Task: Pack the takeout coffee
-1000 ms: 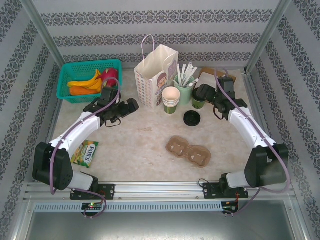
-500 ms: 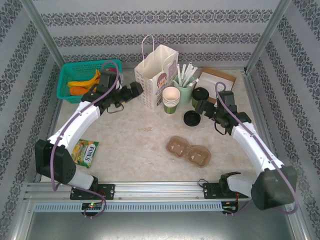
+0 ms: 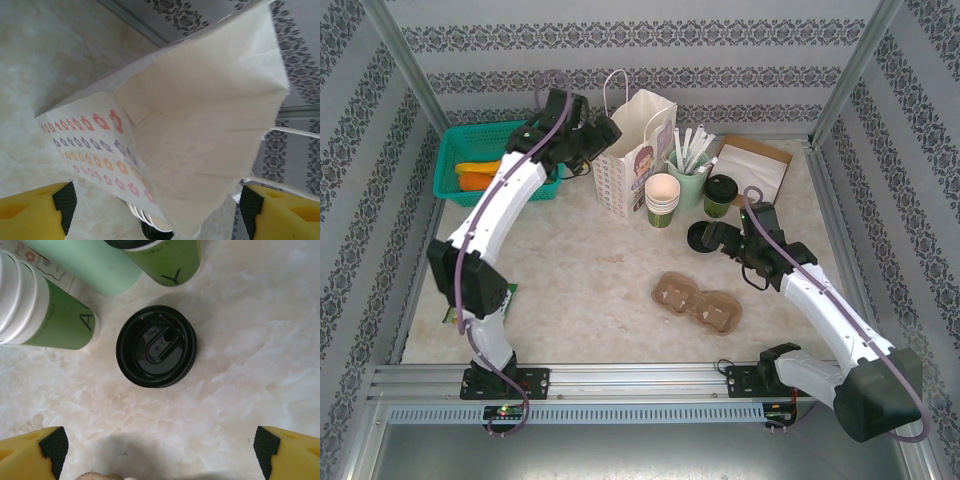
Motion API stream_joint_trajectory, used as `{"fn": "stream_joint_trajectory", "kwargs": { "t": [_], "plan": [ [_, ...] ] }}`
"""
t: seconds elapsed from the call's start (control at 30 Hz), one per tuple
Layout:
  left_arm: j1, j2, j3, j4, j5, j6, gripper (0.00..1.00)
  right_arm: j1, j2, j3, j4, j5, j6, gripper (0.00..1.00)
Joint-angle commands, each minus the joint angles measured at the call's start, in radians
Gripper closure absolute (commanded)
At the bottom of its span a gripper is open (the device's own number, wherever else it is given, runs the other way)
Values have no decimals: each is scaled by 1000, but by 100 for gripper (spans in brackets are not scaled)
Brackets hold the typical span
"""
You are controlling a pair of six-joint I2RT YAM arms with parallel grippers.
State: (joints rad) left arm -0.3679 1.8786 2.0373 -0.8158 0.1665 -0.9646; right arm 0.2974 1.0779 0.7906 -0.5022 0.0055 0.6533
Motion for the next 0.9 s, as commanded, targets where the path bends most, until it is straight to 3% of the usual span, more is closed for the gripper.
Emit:
{"fn": "stream_joint_trajectory", "kwargs": {
  "t": [0.0,0.13,0.43,0.7,0.87],
  "plan": [
    [-36,70,126,-190,-73,-47,19,18,3,28,-24,37,-11,3],
    [-42,116,165,-197,-85,-69,32,28,-6,21,-22,41,-6,4],
    [-43,108,166,-196,-152,-38,85,39,-54,24,-107,19,-8,3],
    [-30,40,113,-193,-174,34,92,95,-82,31,-223,20,102,2],
    [3,-78,-33,-175,-199,95,96,173,-78,26,-247,92,223,2]
  ]
}}
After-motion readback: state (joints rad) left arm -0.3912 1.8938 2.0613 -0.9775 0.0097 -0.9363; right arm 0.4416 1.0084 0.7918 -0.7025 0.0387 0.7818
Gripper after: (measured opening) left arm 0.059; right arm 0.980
